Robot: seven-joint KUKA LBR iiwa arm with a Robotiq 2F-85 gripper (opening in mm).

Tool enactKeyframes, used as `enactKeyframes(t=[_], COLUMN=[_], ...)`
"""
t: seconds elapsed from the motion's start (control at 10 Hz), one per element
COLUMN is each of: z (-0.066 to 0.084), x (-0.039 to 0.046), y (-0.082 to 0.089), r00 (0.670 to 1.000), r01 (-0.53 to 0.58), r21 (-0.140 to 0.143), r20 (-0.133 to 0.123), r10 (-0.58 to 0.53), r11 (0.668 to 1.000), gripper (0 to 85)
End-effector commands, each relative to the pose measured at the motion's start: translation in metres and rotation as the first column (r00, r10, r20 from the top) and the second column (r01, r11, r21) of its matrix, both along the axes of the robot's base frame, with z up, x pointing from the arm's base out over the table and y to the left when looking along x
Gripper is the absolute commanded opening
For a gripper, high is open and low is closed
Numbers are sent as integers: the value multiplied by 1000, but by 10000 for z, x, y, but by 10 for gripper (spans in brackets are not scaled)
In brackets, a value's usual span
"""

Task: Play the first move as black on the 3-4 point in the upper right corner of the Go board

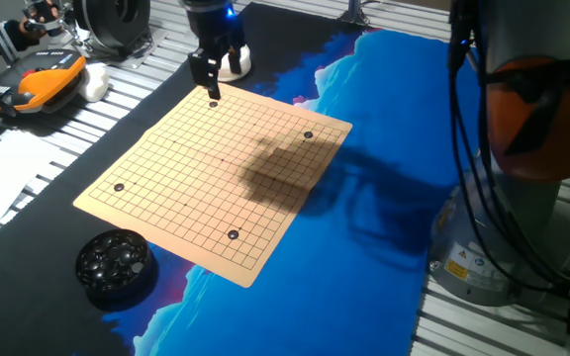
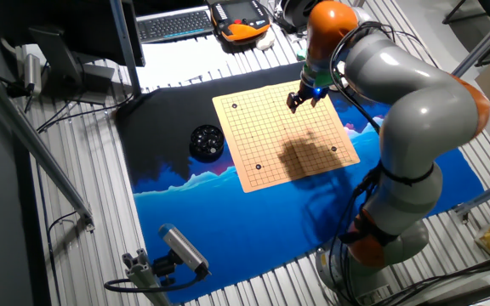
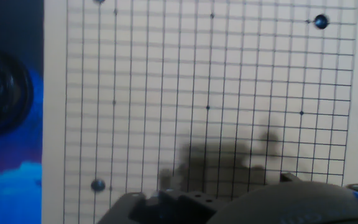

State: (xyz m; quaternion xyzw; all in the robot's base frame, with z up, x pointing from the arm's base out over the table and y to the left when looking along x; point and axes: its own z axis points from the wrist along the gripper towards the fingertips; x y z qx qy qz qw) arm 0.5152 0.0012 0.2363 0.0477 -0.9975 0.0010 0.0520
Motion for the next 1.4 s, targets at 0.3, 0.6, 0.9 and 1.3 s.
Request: enactKeyframes(t=[0.3, 0.6, 0.9, 1.3], z=[-5, -7, -6, -5], x=[-1, -3, -1, 1], y=[17, 19, 20, 21], r00=[998, 999, 999, 999], r01=[-44, -22, -12, -17], r21=[-19, -19, -23, -23], r20=[-51, -43, -46, -49], r10=[43, 21, 11, 16], r11=[999, 1000, 1000, 1000], gripper=[0, 0, 0, 0])
